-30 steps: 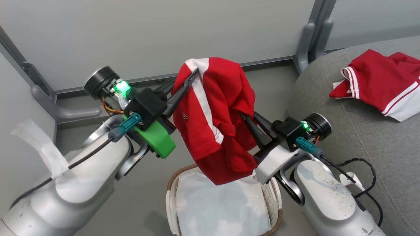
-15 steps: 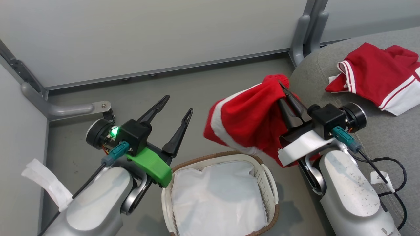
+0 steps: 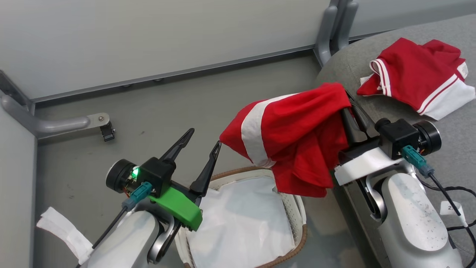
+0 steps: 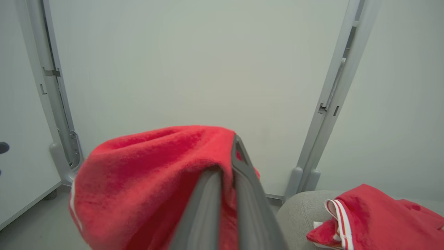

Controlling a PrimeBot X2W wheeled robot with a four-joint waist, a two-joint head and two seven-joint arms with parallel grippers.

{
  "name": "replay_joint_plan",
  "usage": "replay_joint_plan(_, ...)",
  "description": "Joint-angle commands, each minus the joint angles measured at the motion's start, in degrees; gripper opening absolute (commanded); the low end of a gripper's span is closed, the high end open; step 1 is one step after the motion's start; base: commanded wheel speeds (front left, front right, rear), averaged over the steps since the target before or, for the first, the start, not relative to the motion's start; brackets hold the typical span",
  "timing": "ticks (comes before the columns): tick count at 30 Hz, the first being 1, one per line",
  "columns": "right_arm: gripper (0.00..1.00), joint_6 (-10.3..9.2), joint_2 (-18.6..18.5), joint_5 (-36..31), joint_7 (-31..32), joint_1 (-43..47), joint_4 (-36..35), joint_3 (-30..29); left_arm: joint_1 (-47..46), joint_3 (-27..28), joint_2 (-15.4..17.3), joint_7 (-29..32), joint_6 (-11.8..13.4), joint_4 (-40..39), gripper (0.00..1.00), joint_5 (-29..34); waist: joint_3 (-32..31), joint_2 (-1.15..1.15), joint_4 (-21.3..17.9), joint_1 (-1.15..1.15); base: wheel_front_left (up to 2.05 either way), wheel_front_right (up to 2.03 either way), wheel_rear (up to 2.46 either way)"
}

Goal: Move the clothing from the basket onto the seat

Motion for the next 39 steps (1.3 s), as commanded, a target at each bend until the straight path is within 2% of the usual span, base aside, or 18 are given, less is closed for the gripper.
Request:
replay_joint_plan(1, 0.0, -0.08, -0.18, 0.15, -0.12, 0.47, -0.62, -0.54, 0.93, 0.57, -0.41, -0.19, -0.36, -0.01, 1.0, 0.47, 1.86, 0.62, -2.55, 0.0, 0.0, 0.0, 0.0)
replay_joint_plan(7, 0.0, -0.08, -0.15, 1.06, -0.13, 1.21, -2.13, -2.08, 1.38, 2.22, -2.02, -0.12, -1.42, 0.62, 1.0, 2.85, 4.99, 0.62, -8.82, 0.0, 0.0, 0.0, 0.0)
replay_joint_plan(18, 0.0, -0.08, -0.11, 3.67, -0.13, 3.59, -2.83, -4.64, 0.67, 1.03, -3.4, -0.13, -3.4, 3.83, 1.0, 6.09, 8.92, 0.62, -19.21, 0.0, 0.0, 0.0, 0.0)
replay_joint_plan(28, 0.0, -0.08, -0.15, 4.14, -0.13, 1.83, -4.08, -8.46, -2.11, -0.75, -3.02, -0.13, -4.61, 4.87, 1.0, 6.96, 11.75, 0.62, -19.76, 0.0, 0.0, 0.0, 0.0)
replay_joint_plan(34, 0.0, -0.08, -0.16, 1.61, -0.13, -6.14, -3.88, -10.62, -2.99, -0.06, -2.31, -0.12, -4.14, 3.79, 1.0, 6.92, 14.0, 0.62, -18.79, 0.0, 0.0, 0.0, 0.0)
replay_joint_plan(39, 0.0, -0.08, -0.12, -4.0, -0.13, -16.01, -4.23, -17.32, -4.29, 0.15, -1.48, 0.38, -3.68, 1.97, 1.0, 7.38, 16.95, 0.62, -15.98, 0.0, 0.0, 0.0, 0.0)
